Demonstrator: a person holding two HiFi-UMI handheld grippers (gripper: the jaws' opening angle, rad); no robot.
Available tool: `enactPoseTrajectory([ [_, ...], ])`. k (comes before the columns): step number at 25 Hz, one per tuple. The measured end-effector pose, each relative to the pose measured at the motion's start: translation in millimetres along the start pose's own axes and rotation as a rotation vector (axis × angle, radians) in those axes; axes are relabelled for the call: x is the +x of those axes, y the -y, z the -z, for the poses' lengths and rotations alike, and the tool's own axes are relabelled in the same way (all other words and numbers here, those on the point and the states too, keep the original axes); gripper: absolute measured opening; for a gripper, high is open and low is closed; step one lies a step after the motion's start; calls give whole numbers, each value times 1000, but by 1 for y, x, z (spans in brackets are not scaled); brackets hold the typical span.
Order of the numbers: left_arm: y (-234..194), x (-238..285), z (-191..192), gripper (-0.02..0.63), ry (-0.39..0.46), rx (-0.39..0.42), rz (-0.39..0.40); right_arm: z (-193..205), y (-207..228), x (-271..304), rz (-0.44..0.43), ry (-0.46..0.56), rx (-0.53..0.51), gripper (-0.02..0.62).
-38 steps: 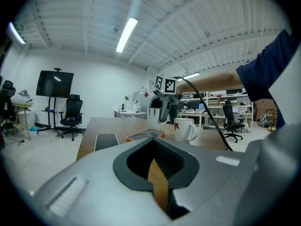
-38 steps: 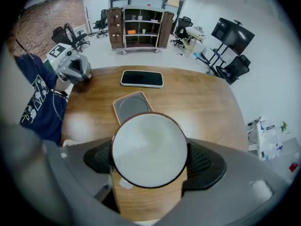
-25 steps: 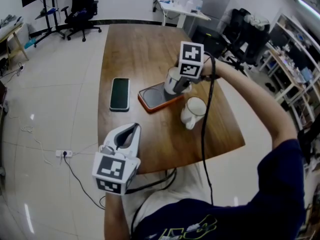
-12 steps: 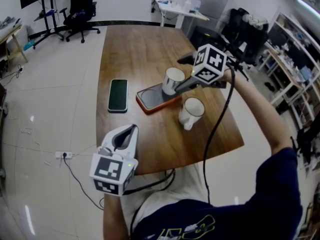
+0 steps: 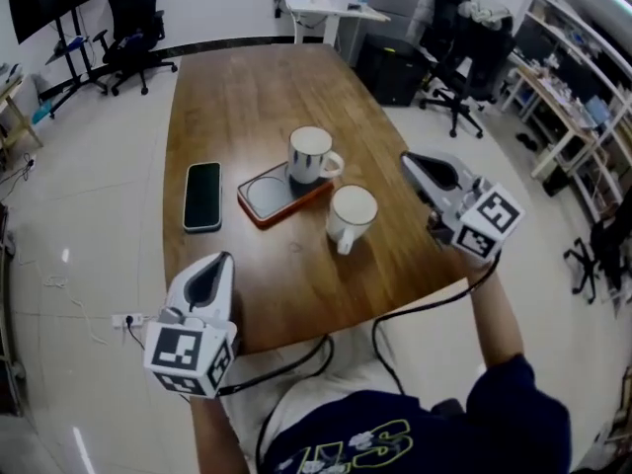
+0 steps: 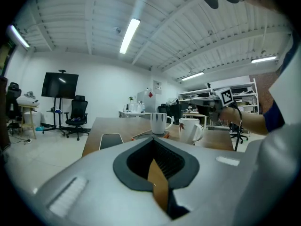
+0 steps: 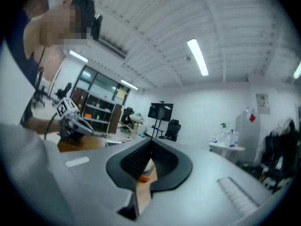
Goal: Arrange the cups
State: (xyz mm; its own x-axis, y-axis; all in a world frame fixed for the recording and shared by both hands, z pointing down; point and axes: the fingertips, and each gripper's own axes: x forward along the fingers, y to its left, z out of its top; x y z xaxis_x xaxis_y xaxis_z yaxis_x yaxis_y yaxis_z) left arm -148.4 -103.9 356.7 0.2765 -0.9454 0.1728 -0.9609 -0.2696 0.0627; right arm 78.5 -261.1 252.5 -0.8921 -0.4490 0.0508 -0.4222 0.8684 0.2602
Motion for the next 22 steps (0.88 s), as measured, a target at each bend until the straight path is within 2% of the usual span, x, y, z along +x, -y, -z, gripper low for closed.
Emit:
enactPoseTrajectory([
  [3, 1, 6, -1, 3, -2, -3, -9, 32, -7, -31, -34, 43, 255, 3],
  [5, 3, 9, -2, 3, -3, -4, -2, 49, -15, -42, -56, 46, 319, 3],
  [8, 6, 14, -4, 3, -4, -4, 8, 64, -27, -47, -81, 42, 342, 3],
  [10, 10, 17, -5, 3, -2, -8, 24, 75, -36, -44, -86, -6, 319, 3],
  [12, 17, 23, -6, 3, -2, -5, 60, 88, -37, -39, -55, -82, 289, 3],
  [15, 25, 33, -4, 3, -7, 1, 108, 103, -23, -34, 44, -148, 319, 2],
  [18, 25, 39, -6, 3, -11, 2, 98, 105, -19, -32, 89, -153, 330, 2],
  [22, 25, 43, -10, 3, -8, 3, 90, 100, -23, -28, 54, -143, 325, 2],
])
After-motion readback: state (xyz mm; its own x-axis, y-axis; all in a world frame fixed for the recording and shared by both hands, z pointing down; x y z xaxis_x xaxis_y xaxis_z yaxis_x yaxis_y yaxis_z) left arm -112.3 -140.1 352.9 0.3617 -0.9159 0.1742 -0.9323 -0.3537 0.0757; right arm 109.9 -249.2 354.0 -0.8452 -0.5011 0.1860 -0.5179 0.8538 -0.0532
